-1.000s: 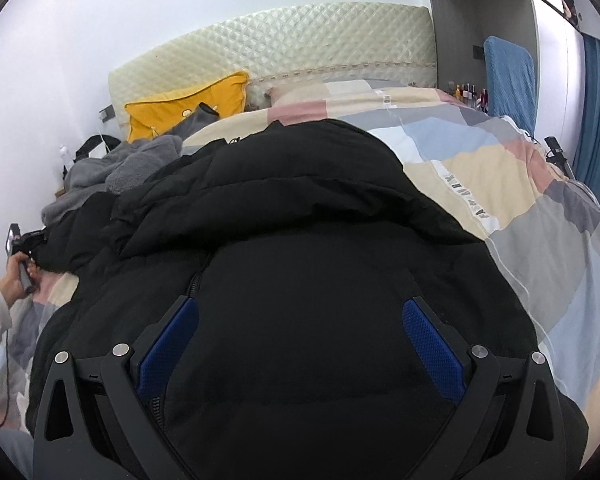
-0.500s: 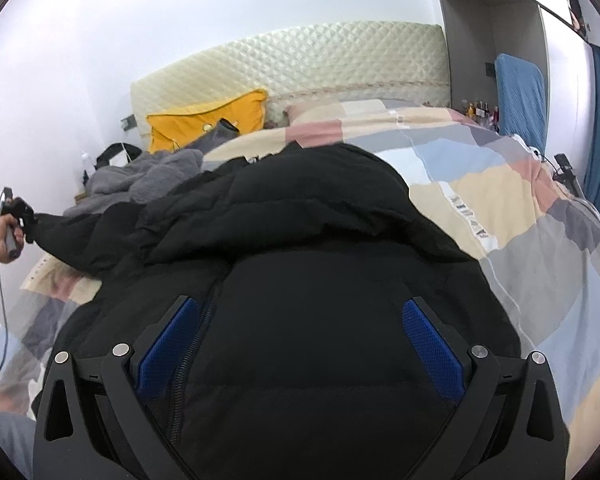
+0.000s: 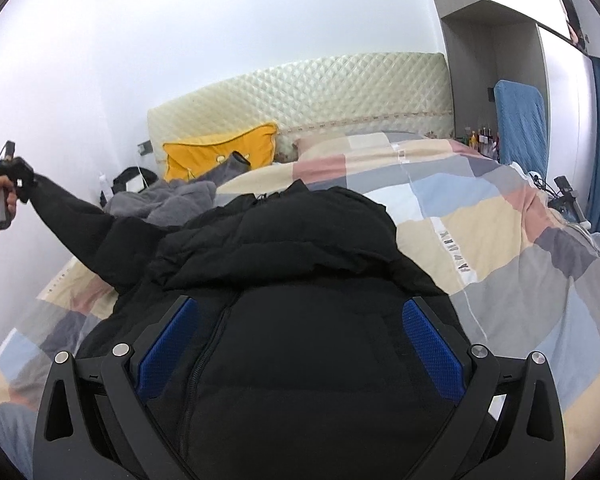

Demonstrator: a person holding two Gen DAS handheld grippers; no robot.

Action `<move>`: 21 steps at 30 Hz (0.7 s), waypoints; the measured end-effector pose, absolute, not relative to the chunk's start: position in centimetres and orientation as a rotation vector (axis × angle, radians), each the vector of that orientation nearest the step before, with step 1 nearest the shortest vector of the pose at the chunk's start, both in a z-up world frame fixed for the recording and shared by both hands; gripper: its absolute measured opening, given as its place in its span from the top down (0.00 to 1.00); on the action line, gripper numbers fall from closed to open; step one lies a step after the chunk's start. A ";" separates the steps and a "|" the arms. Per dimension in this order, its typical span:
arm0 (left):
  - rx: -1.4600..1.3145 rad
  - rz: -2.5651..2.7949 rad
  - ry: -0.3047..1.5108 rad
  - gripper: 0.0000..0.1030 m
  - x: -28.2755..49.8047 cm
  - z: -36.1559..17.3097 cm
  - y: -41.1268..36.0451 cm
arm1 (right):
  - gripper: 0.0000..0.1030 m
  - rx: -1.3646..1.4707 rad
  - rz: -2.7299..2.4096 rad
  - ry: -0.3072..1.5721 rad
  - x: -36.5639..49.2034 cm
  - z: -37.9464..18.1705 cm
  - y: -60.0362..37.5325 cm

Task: Fold large clothes
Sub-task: 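Reach the left tool to the other sleeve cuff and grasp it, then lift the sleeve with the left tool and fold it over the jacket body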

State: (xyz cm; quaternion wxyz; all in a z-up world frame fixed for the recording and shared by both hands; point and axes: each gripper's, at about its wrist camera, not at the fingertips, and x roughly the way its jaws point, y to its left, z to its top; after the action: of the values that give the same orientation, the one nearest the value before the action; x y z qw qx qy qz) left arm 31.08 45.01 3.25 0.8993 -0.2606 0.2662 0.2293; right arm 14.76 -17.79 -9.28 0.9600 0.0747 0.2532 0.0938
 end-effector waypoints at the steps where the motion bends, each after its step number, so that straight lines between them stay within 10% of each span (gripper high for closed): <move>1: -0.531 0.467 0.538 0.96 30.8 4.0 44.2 | 0.00 0.154 0.191 0.511 14.6 -9.2 -18.2; 21: -0.178 0.282 0.493 0.96 33.4 12.7 21.1 | 0.00 0.157 0.248 0.415 12.8 -7.0 -23.0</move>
State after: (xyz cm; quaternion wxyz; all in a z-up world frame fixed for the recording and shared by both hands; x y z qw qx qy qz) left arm 33.39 21.08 12.73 0.9560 -0.0879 0.2430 0.1388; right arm 12.78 -22.98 -6.99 0.9678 0.0778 0.2054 0.1229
